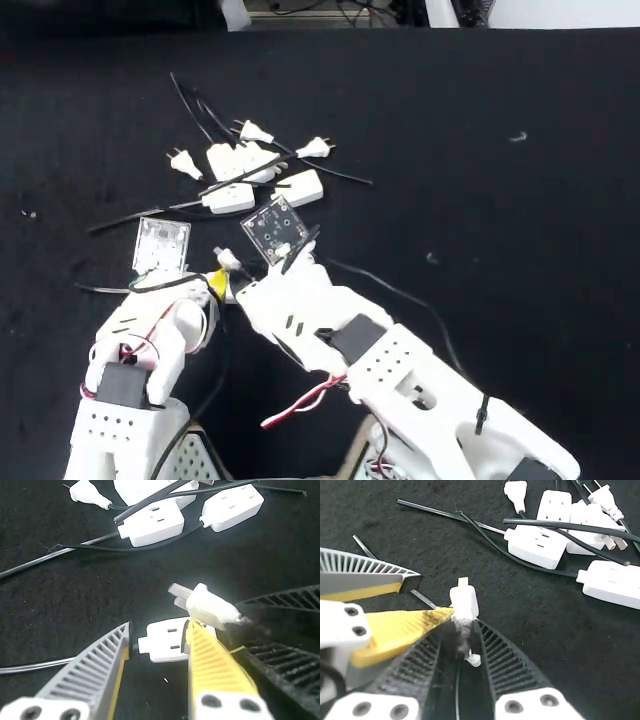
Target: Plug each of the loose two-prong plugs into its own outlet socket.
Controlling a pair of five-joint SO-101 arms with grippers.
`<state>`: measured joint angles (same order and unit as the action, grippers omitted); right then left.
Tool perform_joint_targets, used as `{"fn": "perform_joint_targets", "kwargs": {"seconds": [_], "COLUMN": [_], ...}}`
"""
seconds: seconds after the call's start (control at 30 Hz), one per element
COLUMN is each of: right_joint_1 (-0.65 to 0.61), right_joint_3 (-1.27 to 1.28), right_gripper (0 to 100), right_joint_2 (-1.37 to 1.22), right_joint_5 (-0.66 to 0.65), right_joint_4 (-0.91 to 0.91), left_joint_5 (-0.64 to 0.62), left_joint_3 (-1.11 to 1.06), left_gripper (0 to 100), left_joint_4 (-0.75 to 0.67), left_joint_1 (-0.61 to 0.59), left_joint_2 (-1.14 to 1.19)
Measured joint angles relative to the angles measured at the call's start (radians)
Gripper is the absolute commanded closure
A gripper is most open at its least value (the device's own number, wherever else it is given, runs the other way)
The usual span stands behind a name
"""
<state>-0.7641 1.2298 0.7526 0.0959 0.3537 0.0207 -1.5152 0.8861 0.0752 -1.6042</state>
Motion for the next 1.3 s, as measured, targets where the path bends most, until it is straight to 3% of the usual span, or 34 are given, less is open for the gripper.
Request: {"fn": "perform_joint_targets", "kwargs": {"seconds": [0.3, 0.5, 0.8, 1.07, 1.3], "right_joint_1": [0.11, 0.132, 0.141, 0.143, 0.086], "right_joint_3": [-0.012, -0.107, -0.305, -0.468, -0.635], "right_gripper": [98.8, 98.8, 98.8, 98.8, 98.8], "right_joint_2": [0.002, 0.002, 0.002, -0.005, -0.252], "right_joint_5": [-0.066, -0.075, -0.196, -0.109, -0.074], "right_joint_4": [0.054, 0.227, 0.563, 0.726, 0.832], "left_joint_5": [-0.002, -0.018, -0.023, -0.061, -0.092], "left_joint_3": [-0.002, -0.002, -0.002, -0.002, -0.035], "left_gripper": [81, 81, 81, 81, 81], "left_joint_4": [0.0, 0.0, 0.0, -0.035, -0.123], "left_joint_1": [-0.051, -0.133, -0.175, -0.311, -0.339], "left_joint_2": [0.0, 0.0, 0.002, 0.002, 0.002]}}
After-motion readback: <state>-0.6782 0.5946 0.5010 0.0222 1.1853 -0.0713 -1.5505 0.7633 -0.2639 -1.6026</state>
